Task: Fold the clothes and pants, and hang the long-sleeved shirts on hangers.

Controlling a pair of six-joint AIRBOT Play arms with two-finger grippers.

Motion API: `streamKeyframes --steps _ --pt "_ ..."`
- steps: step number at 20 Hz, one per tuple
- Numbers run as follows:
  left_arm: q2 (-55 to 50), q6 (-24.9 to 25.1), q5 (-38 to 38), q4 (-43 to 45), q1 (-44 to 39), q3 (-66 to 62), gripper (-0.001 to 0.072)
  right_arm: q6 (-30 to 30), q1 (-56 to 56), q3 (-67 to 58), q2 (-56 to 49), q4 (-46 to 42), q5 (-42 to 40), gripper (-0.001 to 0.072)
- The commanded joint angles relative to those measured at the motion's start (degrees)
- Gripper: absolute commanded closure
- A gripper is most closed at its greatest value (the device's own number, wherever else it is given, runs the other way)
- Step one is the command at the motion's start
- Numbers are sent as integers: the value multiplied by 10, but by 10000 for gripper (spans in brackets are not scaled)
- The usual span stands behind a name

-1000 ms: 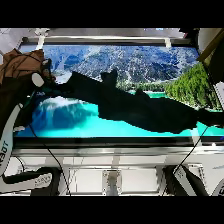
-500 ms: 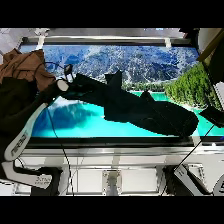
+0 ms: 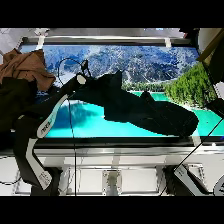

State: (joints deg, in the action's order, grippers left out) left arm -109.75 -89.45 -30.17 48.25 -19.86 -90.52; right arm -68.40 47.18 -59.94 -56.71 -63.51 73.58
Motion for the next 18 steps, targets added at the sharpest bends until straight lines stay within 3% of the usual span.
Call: streamKeyframes --steps 1,2,3,4,5,8,10,14,16,18 --pt "-40 0 -50 -16 -11 -45 6 -1 0 -4 0 3 8 199" --pt "-45 -1 -64 -16 -13 -45 25 -1 0 -4 0 3 8 199" --pt "-47 0 -74 -16 -15 -45 274 -1 0 -4 0 3 8 199" --pt "-46 8 -79 -17 -15 -46 592 -1 0 -4 0 3 8 200" --pt "-40 31 -85 -20 -14 -46 690 -1 0 -4 0 3 8 200" --pt "9 85 -113 -9 5 -46 691 -1 0 -4 0 3 9 201" --pt "80 96 -163 55 29 -46 691 0 0 -4 0 3 14 200" --pt "261 93 -344 236 49 -45 692 1 0 -4 0 2 54 201" --pt "344 74 -452 280 40 -28 692 1 0 -4 0 3 68 202" --pt "429 37 -513 301 24 49 692 1 0 -4 0 3 72 203"
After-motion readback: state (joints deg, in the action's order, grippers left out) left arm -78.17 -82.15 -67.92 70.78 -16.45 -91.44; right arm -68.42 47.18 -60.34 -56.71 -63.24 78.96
